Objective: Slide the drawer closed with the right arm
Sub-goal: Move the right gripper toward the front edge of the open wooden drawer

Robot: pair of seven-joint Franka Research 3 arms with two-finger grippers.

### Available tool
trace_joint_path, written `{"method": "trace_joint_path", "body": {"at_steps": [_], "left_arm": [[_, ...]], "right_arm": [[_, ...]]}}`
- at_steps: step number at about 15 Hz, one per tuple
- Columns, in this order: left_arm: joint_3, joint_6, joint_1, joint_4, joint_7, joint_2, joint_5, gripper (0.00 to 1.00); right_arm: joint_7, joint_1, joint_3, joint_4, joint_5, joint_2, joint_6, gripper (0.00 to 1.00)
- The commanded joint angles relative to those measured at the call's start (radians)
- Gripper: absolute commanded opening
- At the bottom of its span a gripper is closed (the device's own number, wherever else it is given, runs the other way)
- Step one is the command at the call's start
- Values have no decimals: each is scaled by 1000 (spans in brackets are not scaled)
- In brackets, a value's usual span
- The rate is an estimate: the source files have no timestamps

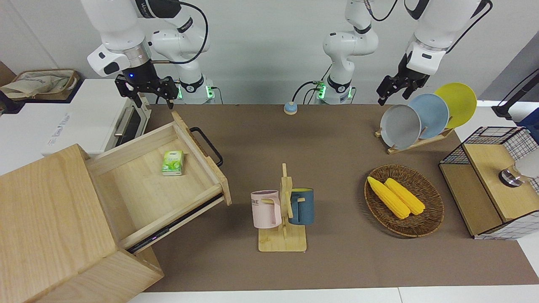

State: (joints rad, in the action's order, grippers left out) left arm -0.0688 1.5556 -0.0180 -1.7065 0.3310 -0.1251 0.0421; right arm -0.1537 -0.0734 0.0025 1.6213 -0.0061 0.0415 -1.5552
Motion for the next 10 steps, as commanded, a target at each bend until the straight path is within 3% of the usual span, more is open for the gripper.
{"method": "trace_joint_path", "body": {"at_steps": [1,7,9,10], "left_arm": [[4,-17,1,4,-9,-8,1,993],[4,-16,1,4,-9,-8,1,993],[4,-16,1,4,-9,-8,1,993],[4,-16,1,4,-9,-8,1,993]], "right_arm": [[-4,0,-4,-23,8,-14,4,992],[-38,0,-4,-23,12,-15,3,979],[-61,0,-1,-23,12,-15,4,852],[-78,0,-1,-23,12,-15,3,723]]}}
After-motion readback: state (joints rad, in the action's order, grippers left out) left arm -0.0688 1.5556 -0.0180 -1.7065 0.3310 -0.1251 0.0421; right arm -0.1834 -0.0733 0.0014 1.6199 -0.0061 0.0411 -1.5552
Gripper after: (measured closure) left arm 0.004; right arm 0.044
